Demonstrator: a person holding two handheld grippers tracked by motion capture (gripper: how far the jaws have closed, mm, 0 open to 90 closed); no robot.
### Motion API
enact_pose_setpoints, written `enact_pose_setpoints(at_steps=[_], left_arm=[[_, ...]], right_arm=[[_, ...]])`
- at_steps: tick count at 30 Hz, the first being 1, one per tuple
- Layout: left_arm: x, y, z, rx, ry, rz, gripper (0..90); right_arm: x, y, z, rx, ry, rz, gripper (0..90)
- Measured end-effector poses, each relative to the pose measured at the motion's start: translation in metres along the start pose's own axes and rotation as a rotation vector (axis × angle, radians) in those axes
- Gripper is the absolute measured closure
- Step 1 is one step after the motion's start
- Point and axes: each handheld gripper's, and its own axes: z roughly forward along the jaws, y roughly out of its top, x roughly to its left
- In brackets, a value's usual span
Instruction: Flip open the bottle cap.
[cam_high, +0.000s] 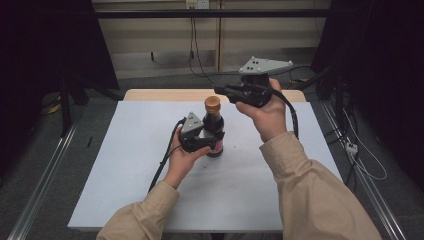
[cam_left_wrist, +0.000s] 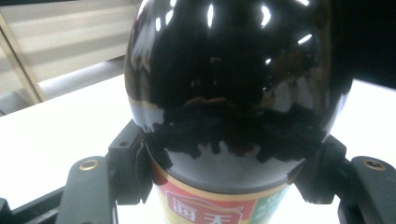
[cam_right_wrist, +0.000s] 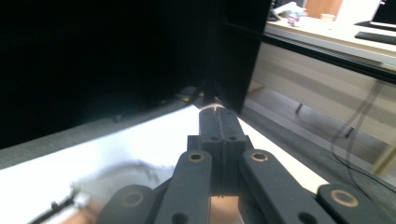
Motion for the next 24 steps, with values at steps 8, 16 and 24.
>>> enact_pose_setpoints(at_steps=[8,16,24], left_arm=[[-0.002,0.001,0.003,-0.001,-0.005,0.017,31.8],[-0.003,0.000,0.003,-0.002,0.005,0.018,31.5],[-0.003,0.001,0.003,-0.001,-0.001,0.021,31.3]], right_arm=[[-0.019,-0.040,-0.006,0.036,-0.011,0.067,90.0],[-0.021,-0.053,-0.006,0.045,0.003,0.090,90.0],[-0.020,-0.062,0.000,0.078,0.008,0.099,90.0]])
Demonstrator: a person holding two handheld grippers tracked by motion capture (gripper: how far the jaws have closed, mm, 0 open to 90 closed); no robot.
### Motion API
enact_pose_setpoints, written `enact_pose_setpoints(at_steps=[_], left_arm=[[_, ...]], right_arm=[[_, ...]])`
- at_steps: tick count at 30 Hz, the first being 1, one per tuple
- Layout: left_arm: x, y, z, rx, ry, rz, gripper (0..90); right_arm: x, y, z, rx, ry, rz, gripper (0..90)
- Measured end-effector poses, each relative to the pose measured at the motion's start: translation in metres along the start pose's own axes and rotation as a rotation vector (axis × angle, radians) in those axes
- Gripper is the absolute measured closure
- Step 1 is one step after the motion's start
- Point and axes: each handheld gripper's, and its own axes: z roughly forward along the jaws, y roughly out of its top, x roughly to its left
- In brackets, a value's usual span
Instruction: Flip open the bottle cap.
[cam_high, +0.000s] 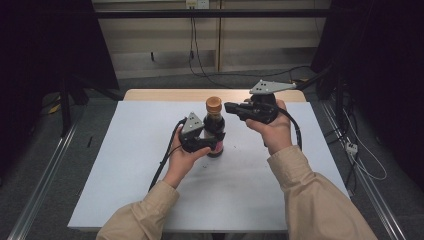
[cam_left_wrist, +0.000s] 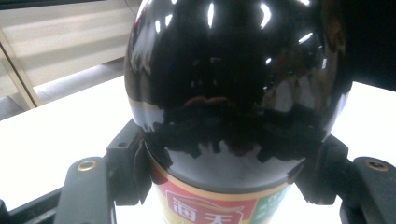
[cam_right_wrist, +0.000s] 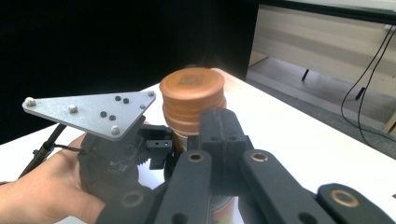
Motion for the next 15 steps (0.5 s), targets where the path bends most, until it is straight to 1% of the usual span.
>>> enact_pose_setpoints(at_steps=[2,4,8,10,12,15], left_arm=[[0.0007,-0.0001,-0.0003,0.003,-0.002,0.004,31.4],[0.0006,0.0000,-0.0003,0.004,-0.001,0.005,31.4],[-0.0002,-0.0003,0.0001,-0.003,0.001,-0.002,31.3],[-0.0006,-0.0005,0.0005,-0.006,0.002,0.000,31.4],[-0.0008,-0.0005,0.0005,-0.007,0.003,-0.002,31.4],[0.0002,-0.0007,-0.0003,-0.002,0.003,0.006,31.3]], right_arm=[[-0.0003,-0.0008,0.0007,-0.002,0.008,0.005,90.0],[-0.0004,-0.0014,0.0012,-0.001,0.004,0.001,90.0],[0.0014,-0.0025,0.0042,0.016,0.008,-0.003,90.0],[0.0022,-0.0030,0.0057,0.025,0.005,-0.007,90.0],[0.0025,-0.0034,0.0067,0.024,0.005,-0.008,90.0],[0.0022,-0.0040,0.0079,0.032,-0.001,-0.008,90.0]])
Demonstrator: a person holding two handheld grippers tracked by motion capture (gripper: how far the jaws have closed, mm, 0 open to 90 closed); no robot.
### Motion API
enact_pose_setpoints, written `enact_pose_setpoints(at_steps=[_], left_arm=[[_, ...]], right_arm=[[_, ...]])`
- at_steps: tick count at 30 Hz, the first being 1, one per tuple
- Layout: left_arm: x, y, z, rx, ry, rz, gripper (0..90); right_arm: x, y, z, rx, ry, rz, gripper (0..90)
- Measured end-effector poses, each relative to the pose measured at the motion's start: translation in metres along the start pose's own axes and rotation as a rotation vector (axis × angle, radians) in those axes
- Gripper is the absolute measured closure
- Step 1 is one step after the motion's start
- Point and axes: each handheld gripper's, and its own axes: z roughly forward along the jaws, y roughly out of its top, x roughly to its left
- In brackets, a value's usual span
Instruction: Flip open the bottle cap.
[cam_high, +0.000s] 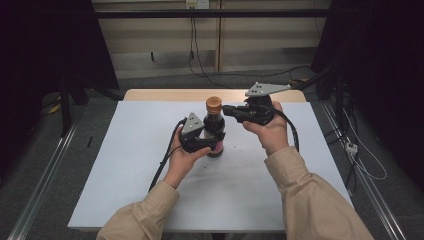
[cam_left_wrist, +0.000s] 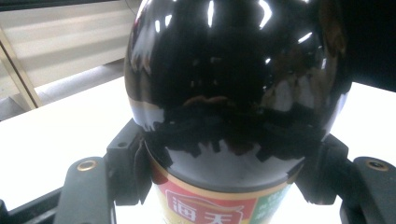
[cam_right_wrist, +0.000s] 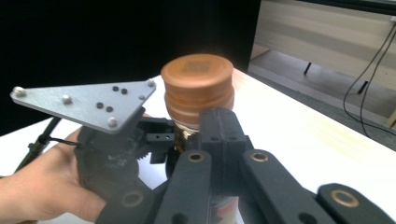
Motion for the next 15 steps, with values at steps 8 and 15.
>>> enact_pose_setpoints(at_steps=[8,15], left_arm=[[-0.0017,-0.0004,0.0003,-0.009,0.006,-0.009,31.3],[-0.0012,-0.0007,0.0003,-0.011,0.005,-0.010,31.4]], right_arm=[[0.0004,0.0026,-0.0014,-0.012,0.015,0.002,90.0],[0.0048,0.0032,-0.0013,-0.008,0.020,-0.003,90.0]])
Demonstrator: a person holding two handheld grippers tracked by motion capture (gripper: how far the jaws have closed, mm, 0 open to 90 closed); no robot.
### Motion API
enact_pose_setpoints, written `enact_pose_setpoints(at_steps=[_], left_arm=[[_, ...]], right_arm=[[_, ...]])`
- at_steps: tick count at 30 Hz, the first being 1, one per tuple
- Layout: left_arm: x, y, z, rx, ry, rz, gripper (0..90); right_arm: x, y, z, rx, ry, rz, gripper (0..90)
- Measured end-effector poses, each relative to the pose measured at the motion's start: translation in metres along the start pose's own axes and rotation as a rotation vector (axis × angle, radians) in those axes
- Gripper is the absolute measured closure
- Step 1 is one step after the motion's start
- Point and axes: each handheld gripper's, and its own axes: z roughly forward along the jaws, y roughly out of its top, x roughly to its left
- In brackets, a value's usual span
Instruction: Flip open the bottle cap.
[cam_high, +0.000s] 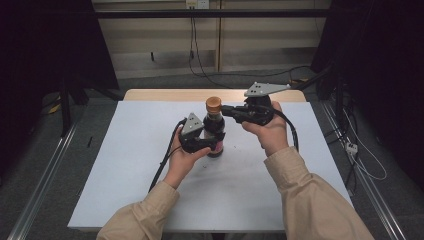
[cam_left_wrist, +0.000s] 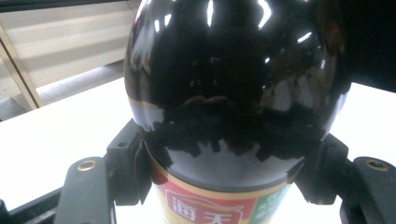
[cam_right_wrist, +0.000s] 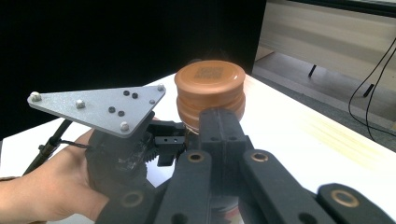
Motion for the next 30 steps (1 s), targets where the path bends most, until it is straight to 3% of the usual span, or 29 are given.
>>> enact_pose_setpoints(at_steps=[30], left_arm=[[-0.0010,-0.0005,0.0001,-0.005,0.005,0.003,31.3]], right_arm=[[0.0010,0.0092,-0.0006,-0.016,0.012,0.017,90.0]])
